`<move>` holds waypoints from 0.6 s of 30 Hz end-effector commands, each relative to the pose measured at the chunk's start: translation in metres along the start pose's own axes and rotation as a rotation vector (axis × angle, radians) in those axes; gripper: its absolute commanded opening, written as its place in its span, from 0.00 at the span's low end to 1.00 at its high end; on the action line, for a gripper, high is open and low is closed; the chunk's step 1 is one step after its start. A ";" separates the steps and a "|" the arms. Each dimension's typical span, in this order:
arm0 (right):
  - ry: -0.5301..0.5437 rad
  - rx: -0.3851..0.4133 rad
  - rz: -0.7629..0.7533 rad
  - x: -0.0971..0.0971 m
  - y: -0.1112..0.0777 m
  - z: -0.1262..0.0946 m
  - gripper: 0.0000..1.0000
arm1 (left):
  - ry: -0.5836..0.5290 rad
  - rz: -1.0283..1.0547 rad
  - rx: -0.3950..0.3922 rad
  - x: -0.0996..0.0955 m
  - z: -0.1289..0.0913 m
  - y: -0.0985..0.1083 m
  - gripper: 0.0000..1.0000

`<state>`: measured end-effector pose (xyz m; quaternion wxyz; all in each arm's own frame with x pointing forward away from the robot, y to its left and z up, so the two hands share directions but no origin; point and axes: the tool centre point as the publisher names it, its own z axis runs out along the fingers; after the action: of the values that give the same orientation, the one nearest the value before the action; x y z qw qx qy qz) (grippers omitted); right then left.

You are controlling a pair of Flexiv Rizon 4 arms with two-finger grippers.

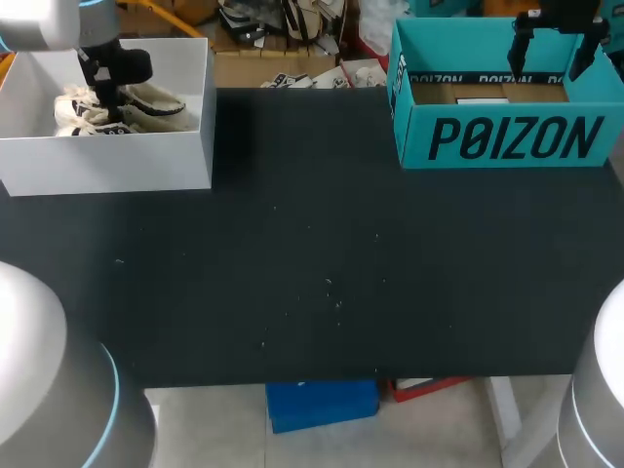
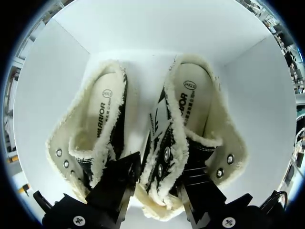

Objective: Take the shoe out of the shoebox, open the shoe tongue, remove and reinsert the insole, then place the shoe into the shoebox

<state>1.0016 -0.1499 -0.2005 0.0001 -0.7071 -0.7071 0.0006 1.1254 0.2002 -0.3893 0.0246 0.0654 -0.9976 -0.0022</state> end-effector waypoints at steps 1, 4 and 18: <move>0.000 0.000 0.000 0.000 0.000 0.000 1.00 | 0.012 0.004 -0.005 -0.004 0.009 0.000 0.38; 0.000 0.000 0.000 0.000 0.000 0.000 1.00 | 0.015 0.011 -0.010 -0.003 0.013 0.000 0.35; 0.000 0.000 0.000 0.000 0.000 0.000 1.00 | -0.002 0.057 0.005 0.001 -0.003 -0.005 0.00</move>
<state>1.0016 -0.1499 -0.2005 0.0001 -0.7071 -0.7071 0.0006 1.1282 0.1944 -0.3971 0.0252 0.0399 -0.9989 0.0002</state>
